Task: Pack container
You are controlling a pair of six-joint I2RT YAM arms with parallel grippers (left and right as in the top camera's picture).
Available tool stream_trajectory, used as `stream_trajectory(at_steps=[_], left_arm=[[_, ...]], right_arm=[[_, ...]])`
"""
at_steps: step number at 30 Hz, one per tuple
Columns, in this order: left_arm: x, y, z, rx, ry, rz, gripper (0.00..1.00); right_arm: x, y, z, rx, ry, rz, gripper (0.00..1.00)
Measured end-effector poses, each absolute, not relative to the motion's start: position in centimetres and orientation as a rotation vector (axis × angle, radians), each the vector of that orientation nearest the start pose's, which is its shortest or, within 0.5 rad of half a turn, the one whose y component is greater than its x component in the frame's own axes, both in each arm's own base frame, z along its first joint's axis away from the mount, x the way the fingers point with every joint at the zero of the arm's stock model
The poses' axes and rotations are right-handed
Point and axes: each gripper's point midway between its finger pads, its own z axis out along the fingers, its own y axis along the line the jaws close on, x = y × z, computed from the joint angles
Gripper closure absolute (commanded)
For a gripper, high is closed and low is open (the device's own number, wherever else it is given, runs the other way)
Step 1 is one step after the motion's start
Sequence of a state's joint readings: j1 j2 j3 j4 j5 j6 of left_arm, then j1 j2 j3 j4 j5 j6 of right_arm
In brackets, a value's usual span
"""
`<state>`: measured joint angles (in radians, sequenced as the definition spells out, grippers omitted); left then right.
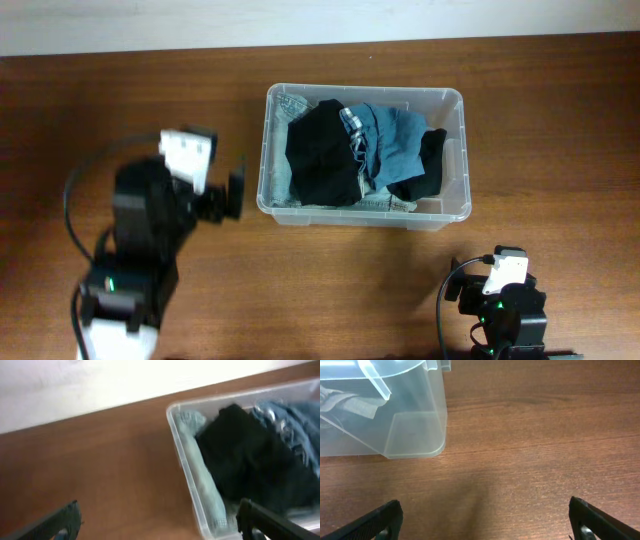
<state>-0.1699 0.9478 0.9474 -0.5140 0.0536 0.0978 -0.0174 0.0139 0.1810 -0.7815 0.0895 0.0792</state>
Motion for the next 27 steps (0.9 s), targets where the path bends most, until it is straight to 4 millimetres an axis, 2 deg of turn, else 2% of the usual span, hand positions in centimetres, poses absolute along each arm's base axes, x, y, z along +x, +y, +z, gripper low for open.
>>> stream_trajectory(at_steps=[2,9,13,27], left_arm=[[29.8,-6.2,24.9,0.313,2.041,-0.108,0.0],[24.7,-5.5,20.3,0.314,1.972,-0.12,0.0],[23.1,-5.3,18.3,0.31,1.922,-0.122,0.0],[23.3,-4.1,13.7,0.251,1.807,-0.086,0.0]], right_arm=[[18.8,-1.8,7.6,0.156,2.177,-0.061,0.01],[18.8,-1.9,7.6,0.156,2.176,-0.062,0.01],[18.8,-1.9,7.6,0.156,2.175,-0.062,0.02],[18.8,-1.8,7.6,0.156,2.175,-0.061,0.02]])
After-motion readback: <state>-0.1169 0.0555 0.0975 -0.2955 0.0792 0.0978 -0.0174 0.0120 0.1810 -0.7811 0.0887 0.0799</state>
